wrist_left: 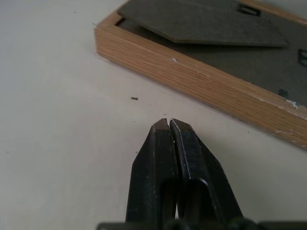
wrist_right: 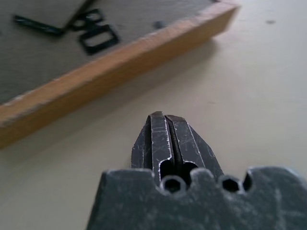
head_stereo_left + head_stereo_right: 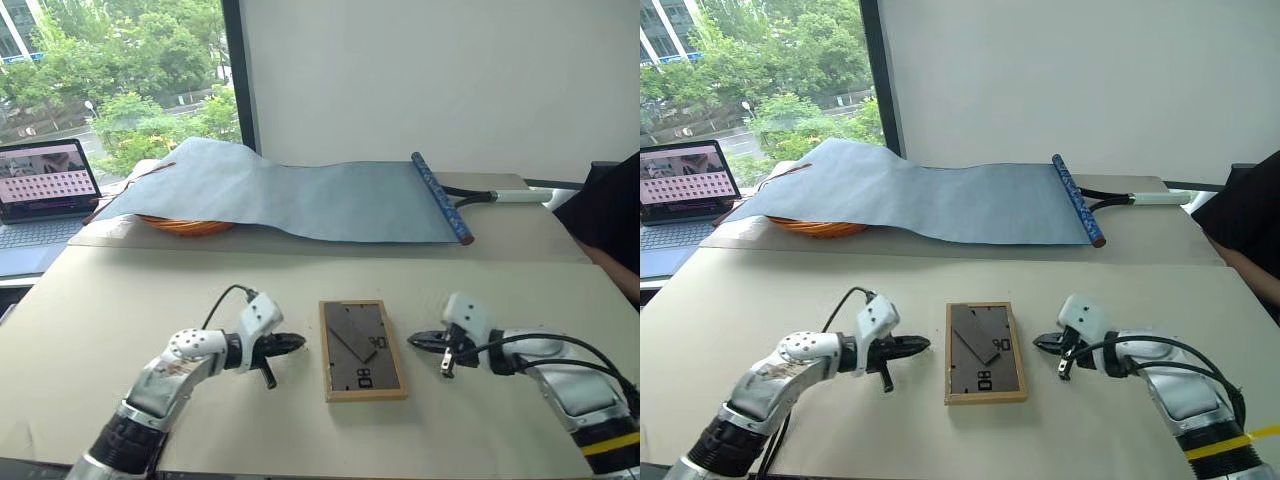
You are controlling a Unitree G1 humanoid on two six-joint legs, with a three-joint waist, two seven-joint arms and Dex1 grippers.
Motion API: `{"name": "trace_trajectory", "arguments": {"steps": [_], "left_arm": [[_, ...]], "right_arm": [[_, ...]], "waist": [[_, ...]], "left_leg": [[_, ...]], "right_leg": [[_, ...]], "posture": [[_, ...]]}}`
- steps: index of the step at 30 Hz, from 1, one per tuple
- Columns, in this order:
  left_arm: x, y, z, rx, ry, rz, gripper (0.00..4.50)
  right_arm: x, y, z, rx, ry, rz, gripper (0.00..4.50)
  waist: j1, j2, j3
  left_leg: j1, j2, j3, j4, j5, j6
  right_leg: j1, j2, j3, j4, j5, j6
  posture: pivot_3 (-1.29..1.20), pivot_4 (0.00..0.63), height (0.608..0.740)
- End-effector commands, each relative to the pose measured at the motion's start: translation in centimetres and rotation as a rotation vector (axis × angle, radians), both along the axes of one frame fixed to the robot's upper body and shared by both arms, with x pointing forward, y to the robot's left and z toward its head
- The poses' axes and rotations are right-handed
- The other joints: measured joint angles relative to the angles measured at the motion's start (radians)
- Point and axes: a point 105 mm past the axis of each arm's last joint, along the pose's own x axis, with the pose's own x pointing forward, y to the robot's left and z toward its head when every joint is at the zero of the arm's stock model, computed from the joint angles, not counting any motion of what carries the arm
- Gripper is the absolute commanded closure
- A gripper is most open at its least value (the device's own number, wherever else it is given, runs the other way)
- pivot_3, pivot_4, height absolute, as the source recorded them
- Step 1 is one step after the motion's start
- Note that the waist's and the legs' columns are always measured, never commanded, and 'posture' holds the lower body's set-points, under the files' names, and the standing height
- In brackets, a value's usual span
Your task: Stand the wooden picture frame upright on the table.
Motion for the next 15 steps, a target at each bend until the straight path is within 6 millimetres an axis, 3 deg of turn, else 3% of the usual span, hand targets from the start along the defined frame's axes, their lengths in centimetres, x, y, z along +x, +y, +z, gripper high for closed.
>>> {"name": "trace_trajectory", "arguments": {"steps": [1,5,12,15], "left_arm": [[-0.6,-0.6,0.0,0.005,-0.004,-0.020,4.40],[-1.5,-0.1,-0.5,0.019,0.024,-0.029,4.40],[-1.2,8.1,-0.1,0.139,0.022,0.151,4.40],[-1.4,10.7,0.1,0.184,0.019,0.200,4.40]], "right_arm": [[-0.9,2.7,-0.4,0.048,0.035,0.080,4.50],[-0.9,5.0,-0.4,0.078,0.040,0.121,4.50],[-0.5,8.9,-0.9,0.085,0.046,0.196,4.50],[-0.5,10.0,-1.1,0.090,0.057,0.218,4.50]], "waist": [[-0.001,0.000,0.000],[-0.009,0.000,0.000],[-0.042,-0.001,-0.001],[-0.048,-0.001,-0.001]], "left_leg": [[0.001,0.000,0.000,0.000,0.000,0.000],[0.003,0.000,0.000,0.000,0.000,0.000],[0.012,0.002,0.000,-0.004,0.000,0.000],[0.014,0.002,0.000,-0.005,0.000,0.000]], "right_leg": [[0.001,0.000,0.000,0.000,0.000,0.000],[0.003,0.000,0.000,0.000,0.000,0.000],[0.009,0.002,0.000,0.000,-0.003,0.000],[0.010,0.001,0.000,0.001,-0.004,-0.001]], "posture": [[0.00,0.150,0.704],[0.00,0.150,0.704],[0.00,0.150,0.704],[0.00,0.150,0.704]]}}
